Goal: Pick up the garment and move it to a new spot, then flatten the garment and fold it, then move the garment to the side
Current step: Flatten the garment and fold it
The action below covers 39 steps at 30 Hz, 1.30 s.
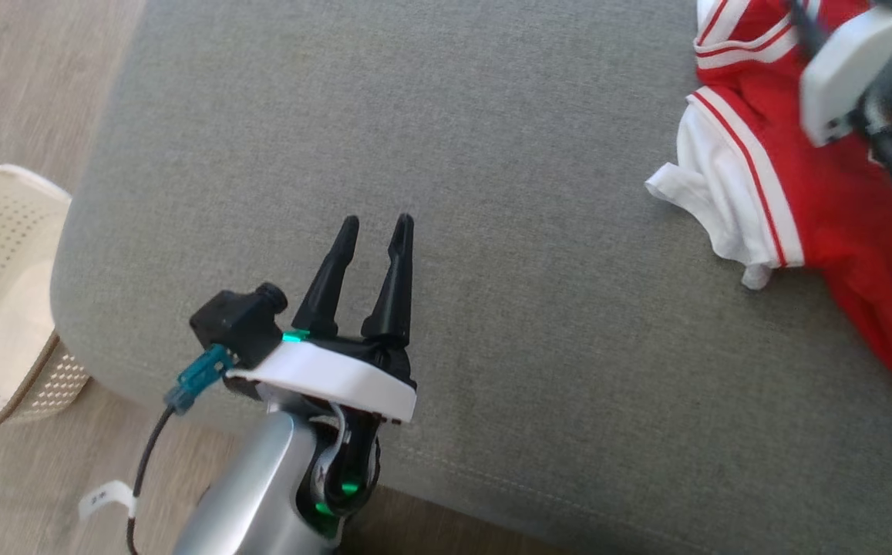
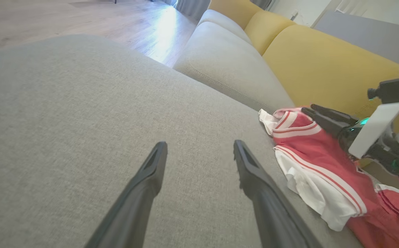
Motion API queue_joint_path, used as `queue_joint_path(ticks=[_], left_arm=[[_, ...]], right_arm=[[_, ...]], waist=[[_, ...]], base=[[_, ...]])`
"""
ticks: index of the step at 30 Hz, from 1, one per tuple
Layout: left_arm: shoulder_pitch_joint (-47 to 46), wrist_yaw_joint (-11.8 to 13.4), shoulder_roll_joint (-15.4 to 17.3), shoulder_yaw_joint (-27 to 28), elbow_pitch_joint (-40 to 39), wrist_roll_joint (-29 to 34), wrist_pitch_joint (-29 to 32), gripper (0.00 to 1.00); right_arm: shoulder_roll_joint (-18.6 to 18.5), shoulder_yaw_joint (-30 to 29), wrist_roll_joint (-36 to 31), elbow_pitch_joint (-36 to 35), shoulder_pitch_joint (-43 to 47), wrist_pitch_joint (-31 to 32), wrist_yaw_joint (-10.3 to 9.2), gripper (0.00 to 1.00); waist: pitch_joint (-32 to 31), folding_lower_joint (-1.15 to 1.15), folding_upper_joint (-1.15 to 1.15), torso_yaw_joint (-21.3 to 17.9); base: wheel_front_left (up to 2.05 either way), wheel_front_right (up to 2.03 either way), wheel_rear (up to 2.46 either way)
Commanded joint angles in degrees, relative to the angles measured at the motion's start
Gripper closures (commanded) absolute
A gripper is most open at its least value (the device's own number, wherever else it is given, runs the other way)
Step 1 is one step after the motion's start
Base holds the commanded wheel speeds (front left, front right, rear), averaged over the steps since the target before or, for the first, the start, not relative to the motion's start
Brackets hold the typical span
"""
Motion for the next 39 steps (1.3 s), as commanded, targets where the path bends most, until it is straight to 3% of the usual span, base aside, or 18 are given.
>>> queue_joint_path(ticks=[1, 10, 20, 31, 39], left_arm=[[-1.83, 0.23, 0.43, 1.56, -1.72, 0.08, -0.70, 0.00], [-2.34, -0.39, 0.43, 3.66, -0.17, 2.54, -0.70, 0.00], [-2.36, -1.48, 0.43, 6.87, 1.48, 4.85, -0.70, 0.00], [-1.40, -2.28, 0.43, 9.54, 2.54, 5.54, -0.70, 0.00], [-0.51, -2.87, 0.43, 10.10, 3.58, 5.56, -0.70, 0.00]], right_arm=[[1.53, 0.33, 0.26, -0.51, -0.97, -1.73, -0.04, 0.00], [5.60, 2.24, 4.26, 2.11, 1.29, -11.27, -0.04, 0.00], [4.88, 0.26, 8.58, -6.93, 8.90, -14.45, -0.04, 0.00], [3.78, -15.43, 4.59, -22.23, 26.11, -14.69, -0.04, 0.00], [7.64, -28.03, 1.51, -34.10, 43.03, -14.70, -0.04, 0.00]], waist=[[-0.49, -0.02, 0.00, -0.80], [-4.60, -0.02, 0.00, -7.40], [-9.57, -0.02, 0.00, -15.91], [-12.93, -0.02, 0.00, -23.17], [-13.21, -0.02, 0.00, -27.32]], base=[[0.00, 0.00, 0.00], [0.00, 0.00, 0.00], [0.00, 0.00, 0.00], [0.00, 0.00, 0.00], [0.00, 0.00, 0.00]])
